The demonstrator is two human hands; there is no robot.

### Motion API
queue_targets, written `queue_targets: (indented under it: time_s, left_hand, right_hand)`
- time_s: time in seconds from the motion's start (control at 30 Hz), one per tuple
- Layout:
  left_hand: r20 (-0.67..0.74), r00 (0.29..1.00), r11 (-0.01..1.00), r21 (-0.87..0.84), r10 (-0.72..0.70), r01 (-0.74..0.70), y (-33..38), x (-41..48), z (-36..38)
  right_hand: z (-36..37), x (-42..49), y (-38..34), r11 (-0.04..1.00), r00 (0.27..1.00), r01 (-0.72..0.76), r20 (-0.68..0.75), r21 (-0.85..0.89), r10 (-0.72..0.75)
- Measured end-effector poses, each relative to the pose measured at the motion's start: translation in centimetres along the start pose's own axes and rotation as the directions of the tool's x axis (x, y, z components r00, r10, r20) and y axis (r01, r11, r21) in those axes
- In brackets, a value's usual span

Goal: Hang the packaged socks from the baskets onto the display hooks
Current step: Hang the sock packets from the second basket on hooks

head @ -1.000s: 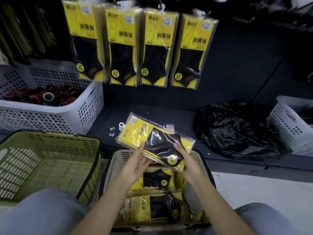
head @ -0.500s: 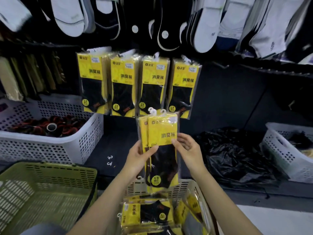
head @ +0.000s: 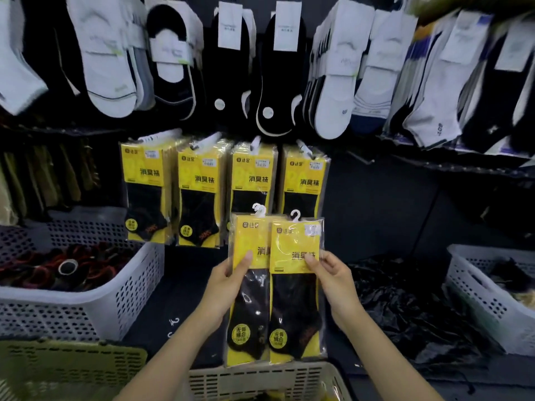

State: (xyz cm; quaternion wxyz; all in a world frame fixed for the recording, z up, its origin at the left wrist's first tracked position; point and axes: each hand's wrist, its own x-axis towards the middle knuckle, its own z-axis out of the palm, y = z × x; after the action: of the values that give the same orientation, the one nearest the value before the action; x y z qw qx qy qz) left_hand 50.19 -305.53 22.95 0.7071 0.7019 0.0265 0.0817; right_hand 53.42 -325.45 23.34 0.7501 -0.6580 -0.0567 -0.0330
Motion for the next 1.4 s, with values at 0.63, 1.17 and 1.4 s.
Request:
queue_targets:
  time_s: [0.63,1.17,1.4]
  left_hand:
    - [-0.217,0.961,0.985,0.052,0.170,-0.162,4.7,9.0,-3.2]
    - [-0.179,0.980,0.990,-0.094,0.088,-0.106,6.0,6.1,0.4]
    - [-0.164,0.982,0.989,-0.106,0.089,-0.108,6.0,4.1,2.2]
  right_hand:
    - [0.1,15.4,-5.1,0.987,0.968,0.081,-0.227,-0.141,-0.112]
    - [3.9,7.4,-5.9,0.989,0.996,0.066,0.067,-0.136,-0.057]
    - [4.0,4.6,-6.3,0.990,0.992,0.053,0.118,-0.132,-0.038]
